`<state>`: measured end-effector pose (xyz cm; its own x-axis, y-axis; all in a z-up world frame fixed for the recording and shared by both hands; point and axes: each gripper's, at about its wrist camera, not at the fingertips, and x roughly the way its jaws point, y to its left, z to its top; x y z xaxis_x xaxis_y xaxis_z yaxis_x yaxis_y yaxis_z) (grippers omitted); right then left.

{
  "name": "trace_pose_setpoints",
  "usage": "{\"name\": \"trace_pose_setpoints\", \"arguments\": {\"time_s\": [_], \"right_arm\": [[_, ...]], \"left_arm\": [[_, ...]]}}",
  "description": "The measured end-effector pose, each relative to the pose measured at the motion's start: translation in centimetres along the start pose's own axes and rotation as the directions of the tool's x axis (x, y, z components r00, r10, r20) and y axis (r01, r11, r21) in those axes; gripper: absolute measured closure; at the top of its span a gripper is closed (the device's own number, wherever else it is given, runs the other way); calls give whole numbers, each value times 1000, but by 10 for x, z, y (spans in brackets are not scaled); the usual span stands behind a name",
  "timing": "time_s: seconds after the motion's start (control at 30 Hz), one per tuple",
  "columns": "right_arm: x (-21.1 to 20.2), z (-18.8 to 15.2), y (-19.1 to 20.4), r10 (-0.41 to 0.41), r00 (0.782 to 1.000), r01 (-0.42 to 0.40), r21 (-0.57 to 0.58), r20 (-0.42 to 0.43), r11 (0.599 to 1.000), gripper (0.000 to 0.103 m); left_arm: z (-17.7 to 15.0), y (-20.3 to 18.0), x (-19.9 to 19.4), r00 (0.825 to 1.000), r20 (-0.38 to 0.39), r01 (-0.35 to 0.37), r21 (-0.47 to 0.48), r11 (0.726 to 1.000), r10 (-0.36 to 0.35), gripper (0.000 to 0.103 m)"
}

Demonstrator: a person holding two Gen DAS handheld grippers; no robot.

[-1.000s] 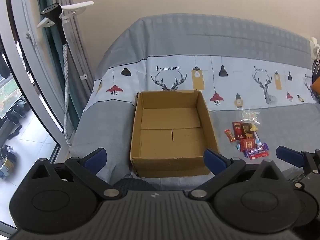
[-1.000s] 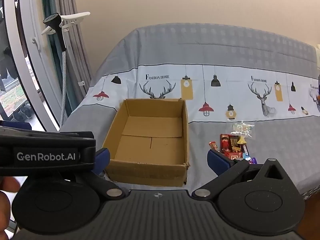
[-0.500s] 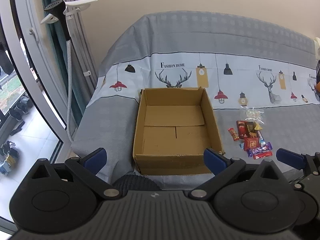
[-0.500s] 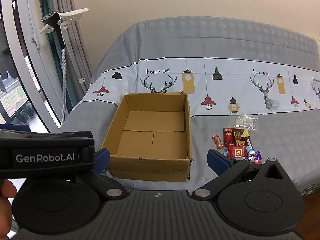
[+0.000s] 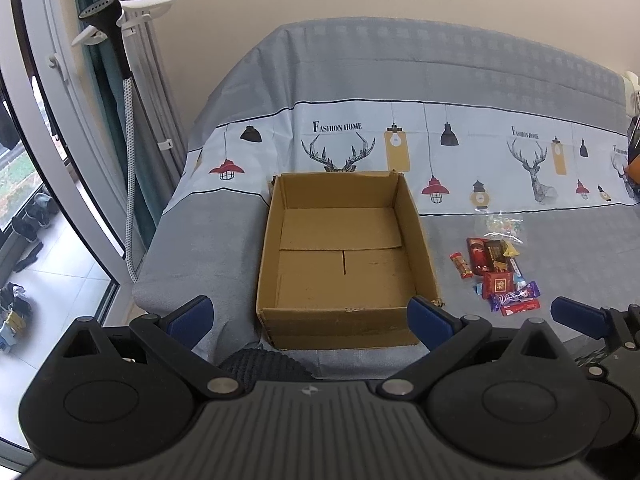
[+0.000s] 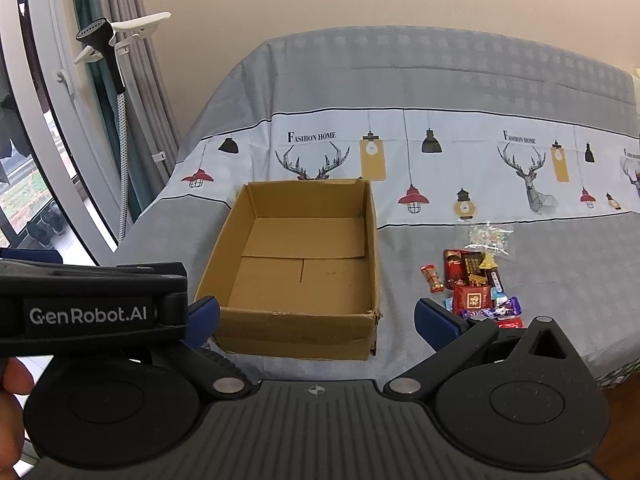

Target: Organize snacks

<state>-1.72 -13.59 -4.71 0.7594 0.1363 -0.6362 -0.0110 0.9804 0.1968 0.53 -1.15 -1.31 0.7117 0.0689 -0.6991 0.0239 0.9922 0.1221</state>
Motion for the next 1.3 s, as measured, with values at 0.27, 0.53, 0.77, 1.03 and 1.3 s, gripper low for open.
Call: {"name": "trace_pose_setpoints", "arguments": {"time_s": [0.27, 0.53, 0.77, 1.03, 1.3], "right_arm": [[2, -3, -1, 1, 1000, -1, 6, -8, 1000, 0], [5, -5, -3, 5, 1000, -5, 12, -15, 1000, 0], [6, -8, -3, 4, 1000, -3, 12, -18, 1000, 0], [8, -9, -3, 10, 1000, -10, 7, -23, 1000, 0], [10, -10, -3, 5, 999, -5, 6, -32, 1000, 0]], "left_arm": [[0, 0, 2, 1000, -3, -2, 1, 1000, 2, 0], [-1, 1, 4, 1000, -11, -1, 1, 1000, 1, 0], [-3, 1, 6, 1000, -16, 1, -4, 1000, -1, 0], [-7, -2, 5, 1000, -9, -10, 2, 1000, 10, 0], [-7, 1, 7, 1000, -18, 3, -1, 1000, -3, 0]]}}
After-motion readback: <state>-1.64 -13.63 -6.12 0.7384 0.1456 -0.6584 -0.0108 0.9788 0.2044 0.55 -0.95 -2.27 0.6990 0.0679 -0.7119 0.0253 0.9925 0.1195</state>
